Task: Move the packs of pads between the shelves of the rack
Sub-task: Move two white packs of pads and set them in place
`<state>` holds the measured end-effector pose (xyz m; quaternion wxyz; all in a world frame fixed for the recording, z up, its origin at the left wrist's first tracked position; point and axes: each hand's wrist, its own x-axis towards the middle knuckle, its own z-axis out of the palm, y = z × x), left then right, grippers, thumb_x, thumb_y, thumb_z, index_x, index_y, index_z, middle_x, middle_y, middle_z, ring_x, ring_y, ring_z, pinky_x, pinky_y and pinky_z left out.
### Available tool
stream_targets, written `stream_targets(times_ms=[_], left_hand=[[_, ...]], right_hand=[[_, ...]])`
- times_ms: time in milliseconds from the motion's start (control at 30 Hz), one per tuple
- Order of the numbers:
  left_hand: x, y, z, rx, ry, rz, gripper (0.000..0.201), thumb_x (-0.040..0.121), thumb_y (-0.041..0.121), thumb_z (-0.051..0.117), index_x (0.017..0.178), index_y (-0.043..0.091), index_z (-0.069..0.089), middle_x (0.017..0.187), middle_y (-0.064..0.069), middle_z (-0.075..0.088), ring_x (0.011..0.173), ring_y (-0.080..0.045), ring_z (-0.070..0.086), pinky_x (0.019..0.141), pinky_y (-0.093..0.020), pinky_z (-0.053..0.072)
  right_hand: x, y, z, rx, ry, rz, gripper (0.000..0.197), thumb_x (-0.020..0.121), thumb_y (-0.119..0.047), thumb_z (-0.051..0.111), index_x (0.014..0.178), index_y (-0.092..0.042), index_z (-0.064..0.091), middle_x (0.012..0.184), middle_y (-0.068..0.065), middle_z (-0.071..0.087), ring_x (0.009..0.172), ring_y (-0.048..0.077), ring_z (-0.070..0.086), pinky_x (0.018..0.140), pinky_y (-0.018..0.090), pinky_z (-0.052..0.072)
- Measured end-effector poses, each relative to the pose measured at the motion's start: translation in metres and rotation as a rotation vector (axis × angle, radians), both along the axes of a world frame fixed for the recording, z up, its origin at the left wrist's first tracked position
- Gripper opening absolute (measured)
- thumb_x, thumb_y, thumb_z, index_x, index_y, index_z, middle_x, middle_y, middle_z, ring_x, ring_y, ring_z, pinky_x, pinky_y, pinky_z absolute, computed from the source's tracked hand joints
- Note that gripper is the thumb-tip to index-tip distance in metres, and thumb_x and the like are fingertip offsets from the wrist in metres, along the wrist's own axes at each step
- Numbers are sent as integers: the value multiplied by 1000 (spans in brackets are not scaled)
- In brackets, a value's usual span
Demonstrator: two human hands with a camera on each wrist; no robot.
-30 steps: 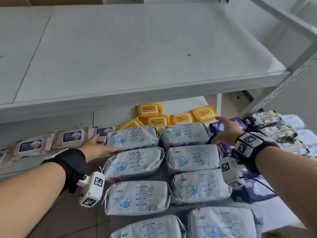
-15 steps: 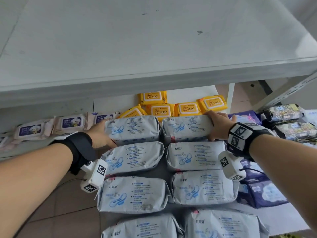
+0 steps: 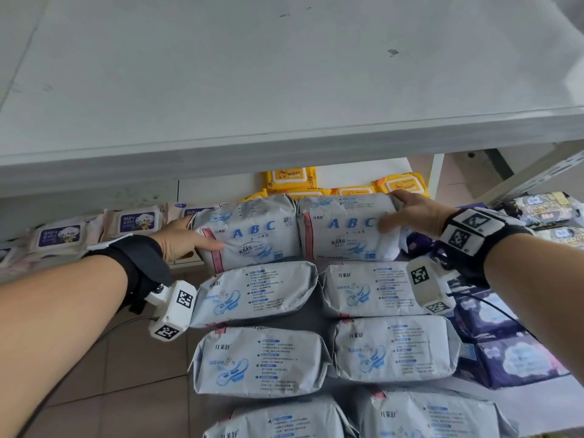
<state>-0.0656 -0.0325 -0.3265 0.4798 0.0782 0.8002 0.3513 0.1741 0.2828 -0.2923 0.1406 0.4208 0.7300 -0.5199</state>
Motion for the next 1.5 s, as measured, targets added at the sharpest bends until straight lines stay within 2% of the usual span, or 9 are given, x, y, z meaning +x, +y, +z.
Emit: stream_targets(times_ms=[267,467,600,900,1033,1167,1267,1367,1500], left_hand=[[-5,-3,-3,27,-51,-15,88,35,17,87,119,10,62,116,-13,68,112,-30,61,105,-49,41],[-8,-5,8,39,-126,99,65,63,-5,77,124,1,56,116,-21,66,103,-34,65,92,-48,50],[-15,-10,15,26,-135,146,45,74,-1,73,118,1,60,113,-19,67,99,-32,65,90,-47,50],[-37,-28,31,161,-183,244,14,78,15,69,91,13,65,87,-10,70,89,-30,60,87,-43,47],[-46,-41,40,218,-232,293,61,62,27,73,119,9,61,113,-18,62,108,-34,54,105,-53,38],[-47,-58,48,241,-258,303,51,59,36,72,104,11,65,97,-16,63,85,-31,58,78,-39,48],[-42,-72,50,239,-276,336,31,73,39,65,85,11,65,81,-14,62,69,-27,55,63,-30,40],[-32,-84,51,237,-273,398,31,79,42,63,73,13,66,64,-11,65,58,-25,57,61,-27,38],[-11,-102,56,225,-277,434,31,79,44,63,69,15,65,56,-7,66,56,-24,59,59,-26,38]], right_hand=[[-6,-12,-16,-140,-52,-37,73,55,1,84,121,-7,53,113,20,67,102,40,64,92,56,49],[-15,-16,-4,13,-49,-33,58,61,-5,84,112,-10,57,100,4,71,87,25,68,77,37,55],[-23,-24,2,-137,89,-187,54,61,4,78,109,-8,57,95,12,71,77,26,73,61,35,58],[-42,-43,28,-192,170,-296,51,52,-22,81,100,-11,66,96,14,74,88,33,71,82,47,56],[-49,-56,41,-171,215,-384,56,62,-27,76,112,-5,62,102,18,71,93,34,68,87,47,53],[-46,-76,51,-205,210,-422,49,65,-25,73,109,-5,61,111,22,67,101,38,64,94,51,49],[-38,-95,58,-273,227,-441,30,78,-18,67,105,-5,59,116,24,64,95,36,65,81,45,57],[-26,-112,68,-345,254,-441,43,72,-18,66,111,-3,55,106,21,67,78,30,69,57,35,60],[-5,-134,86,-399,310,-458,44,67,-18,65,108,-6,55,94,17,69,66,26,72,51,33,58]])
